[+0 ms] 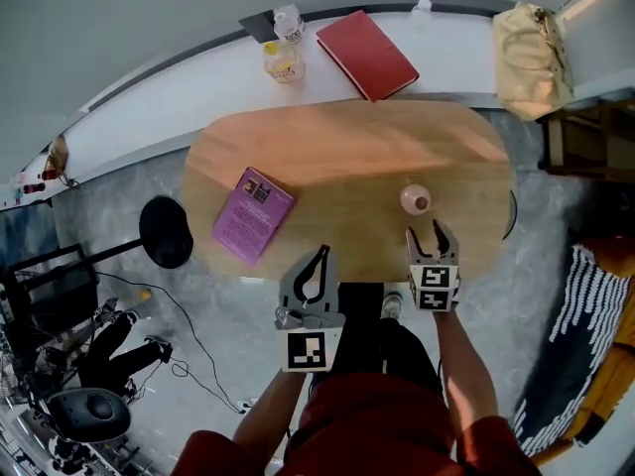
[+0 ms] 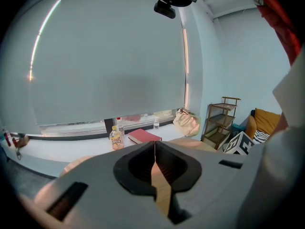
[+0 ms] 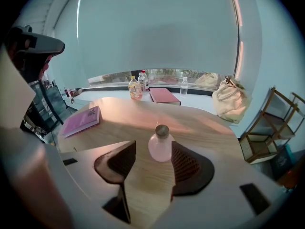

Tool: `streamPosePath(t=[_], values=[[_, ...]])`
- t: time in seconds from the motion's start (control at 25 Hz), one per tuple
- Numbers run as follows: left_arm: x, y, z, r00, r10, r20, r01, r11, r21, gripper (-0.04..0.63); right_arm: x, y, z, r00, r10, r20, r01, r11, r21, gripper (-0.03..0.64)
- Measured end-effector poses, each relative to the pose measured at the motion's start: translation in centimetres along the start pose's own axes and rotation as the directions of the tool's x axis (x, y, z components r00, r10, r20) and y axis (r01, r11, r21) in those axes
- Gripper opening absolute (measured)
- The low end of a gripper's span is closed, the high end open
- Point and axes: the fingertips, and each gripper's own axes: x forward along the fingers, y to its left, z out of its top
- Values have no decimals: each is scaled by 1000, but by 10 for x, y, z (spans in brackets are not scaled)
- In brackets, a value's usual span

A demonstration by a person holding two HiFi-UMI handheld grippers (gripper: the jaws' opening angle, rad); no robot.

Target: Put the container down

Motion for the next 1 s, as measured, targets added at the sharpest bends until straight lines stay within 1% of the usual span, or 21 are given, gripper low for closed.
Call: streamPosePath(t=[0.08,0.2,0.32,0.4,0.56,0.64,0.72,0.84,0.92,1.0], values=[[-15,-7,2,1000,1,6,-1,1000,20,9,-17,3,-5,1000,2,13,-2,1000,-9,230],[-39,-17,4,999,34,15,-34,999,-28,9,-48,12,-15,1000,21,16,-21,999,-40,230],[-66,-25,-1,998,66,-9,-66,996,-56,9,-84,23,-27,999,44,23,-43,997,-58,229],[-82,-31,-2,997,78,-13,-79,995,-68,9,-108,28,-31,998,55,44,-52,997,-58,229],[-114,-40,2,995,103,15,-102,993,-67,9,-158,33,-28,993,69,99,-62,995,-77,226],[-130,-44,9,992,119,35,-117,991,-65,9,-185,31,-21,988,65,138,-57,997,-56,223],[-146,-50,16,989,133,58,-130,990,-60,9,-212,26,-15,981,53,186,-47,998,-35,222],[-172,-61,25,985,151,89,-146,988,-57,9,-254,23,-2,966,48,256,-41,999,-32,224],[-190,-65,33,980,165,110,-158,985,-66,9,-279,25,13,950,57,309,-47,998,-38,224],[-204,-67,46,975,173,141,-164,984,-72,9,-302,26,37,926,59,374,-40,997,-60,224]])
